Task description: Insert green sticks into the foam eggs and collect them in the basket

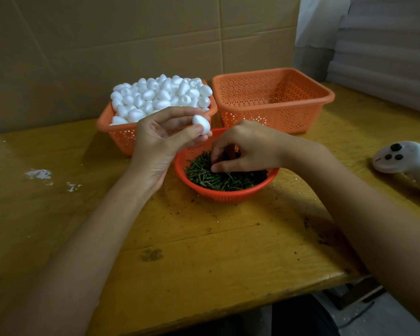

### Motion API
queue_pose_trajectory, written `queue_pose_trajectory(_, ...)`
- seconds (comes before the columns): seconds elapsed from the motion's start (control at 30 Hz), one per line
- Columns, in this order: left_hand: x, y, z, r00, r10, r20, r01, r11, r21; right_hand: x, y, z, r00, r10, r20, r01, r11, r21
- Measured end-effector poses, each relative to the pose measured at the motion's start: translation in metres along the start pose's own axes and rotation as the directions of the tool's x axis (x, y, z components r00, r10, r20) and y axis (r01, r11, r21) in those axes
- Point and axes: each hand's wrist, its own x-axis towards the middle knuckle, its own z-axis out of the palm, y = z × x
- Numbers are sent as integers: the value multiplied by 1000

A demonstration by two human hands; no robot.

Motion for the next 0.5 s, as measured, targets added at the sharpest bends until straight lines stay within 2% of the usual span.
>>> queue_pose_trajectory(0.13,-1,1,0,1000,1,9,-1,1000,-5,0,0,0,1000,-1,1,1,1000,3)
queue_pose_trajectory(0.27,0,0,0,999,38,-27,-36,998,60,-1,-1,0,1000,-5,-9,5,1000,10)
queue_pose_trajectory(0.5,1,1,-1,1000,13,2,-13,1000,15,0,-2,-1,1000,-3,-2,3,1000,-2)
